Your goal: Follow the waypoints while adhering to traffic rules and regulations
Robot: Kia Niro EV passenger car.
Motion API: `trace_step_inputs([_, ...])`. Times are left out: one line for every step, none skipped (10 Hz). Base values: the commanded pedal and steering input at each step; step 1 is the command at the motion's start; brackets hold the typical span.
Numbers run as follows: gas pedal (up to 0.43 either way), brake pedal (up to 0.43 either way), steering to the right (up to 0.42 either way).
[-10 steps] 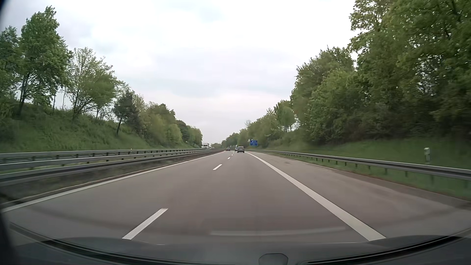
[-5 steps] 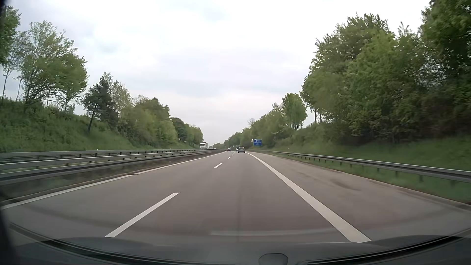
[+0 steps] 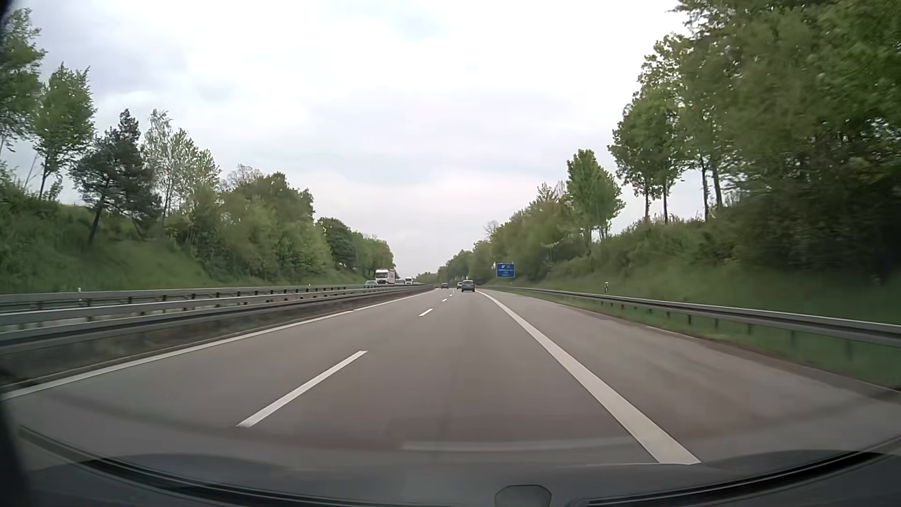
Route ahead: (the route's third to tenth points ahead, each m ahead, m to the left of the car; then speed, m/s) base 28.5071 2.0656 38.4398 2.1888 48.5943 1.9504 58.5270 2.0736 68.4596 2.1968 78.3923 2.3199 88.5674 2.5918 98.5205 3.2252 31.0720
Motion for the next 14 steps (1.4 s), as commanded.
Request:
trace_step_inputs([0.299, 0.000, -0.006])
trace_step_inputs([0.299, 0.000, -0.005])
trace_step_inputs([0.299, 0.000, -0.005])
trace_step_inputs([0.299, 0.000, -0.005])
trace_step_inputs([0.299, 0.000, -0.005])
trace_step_inputs([0.299, 0.000, -0.005])
trace_step_inputs([0.299, 0.000, -0.005])
trace_step_inputs([0.299, 0.000, -0.005])
trace_step_inputs([0.299, 0.000, -0.005])
trace_step_inputs([0.299, 0.000, -0.005])
trace_step_inputs([0.299, 0.000, -0.005])
trace_step_inputs([0.299, 0.000, -0.005])
trace_step_inputs([0.299, 0.000, -0.005])
trace_step_inputs([0.299, 0.000, -0.005])
